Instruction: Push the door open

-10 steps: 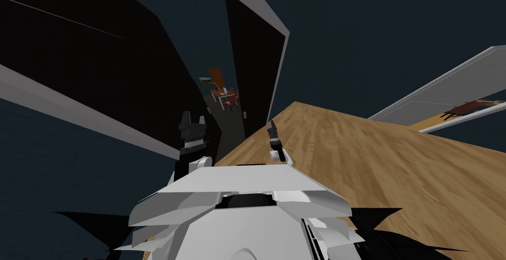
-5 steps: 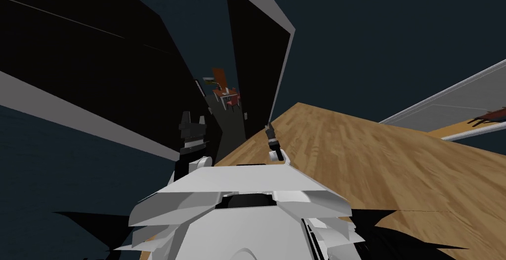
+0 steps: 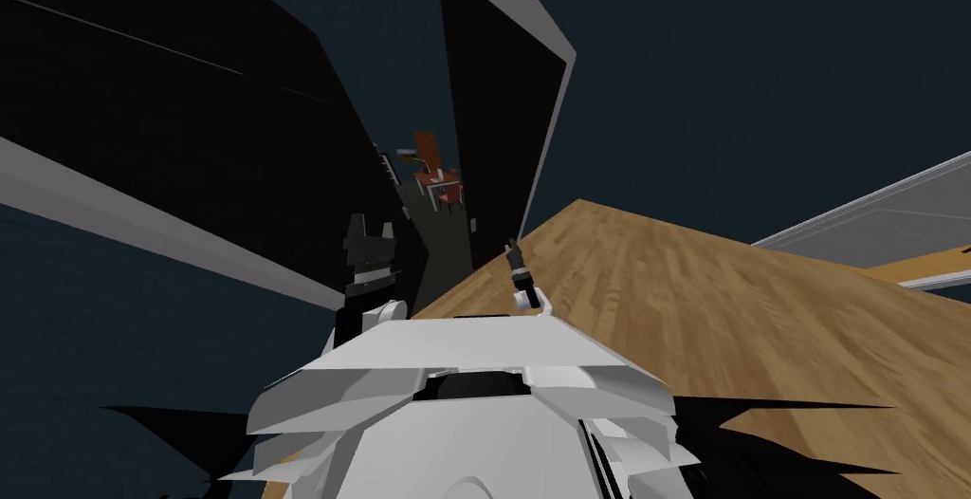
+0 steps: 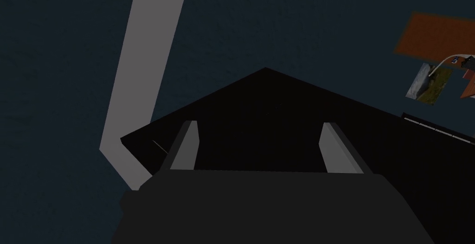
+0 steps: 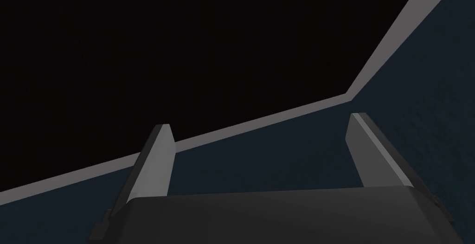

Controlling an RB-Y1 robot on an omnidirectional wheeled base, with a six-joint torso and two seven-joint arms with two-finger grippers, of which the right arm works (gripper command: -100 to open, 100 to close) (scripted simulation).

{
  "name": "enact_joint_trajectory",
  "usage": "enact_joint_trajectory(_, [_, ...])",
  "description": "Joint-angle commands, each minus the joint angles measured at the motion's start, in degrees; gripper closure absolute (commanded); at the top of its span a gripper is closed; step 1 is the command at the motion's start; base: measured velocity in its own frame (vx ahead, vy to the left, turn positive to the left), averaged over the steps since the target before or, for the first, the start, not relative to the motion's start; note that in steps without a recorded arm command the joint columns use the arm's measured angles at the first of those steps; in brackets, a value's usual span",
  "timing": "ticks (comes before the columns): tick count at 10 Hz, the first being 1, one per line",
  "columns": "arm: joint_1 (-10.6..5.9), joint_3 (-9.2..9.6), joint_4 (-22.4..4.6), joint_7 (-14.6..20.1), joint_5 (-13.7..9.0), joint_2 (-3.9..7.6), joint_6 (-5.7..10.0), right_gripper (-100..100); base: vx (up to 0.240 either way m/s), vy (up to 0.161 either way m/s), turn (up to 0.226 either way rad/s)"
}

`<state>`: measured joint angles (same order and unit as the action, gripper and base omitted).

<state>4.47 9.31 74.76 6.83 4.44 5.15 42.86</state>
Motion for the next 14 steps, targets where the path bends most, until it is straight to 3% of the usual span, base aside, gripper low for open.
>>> enact_joint_trajectory(1, [-1.14,0.37,-2.6,-0.1,0.2,-0.3,0.02,-100,0.104,-0.049,0.094])
enact_joint_trajectory(14, [-8.31,2.98,-21.7,-0.3,1.6,-2.37,1.8,-100,0.088,-0.044,0.077])
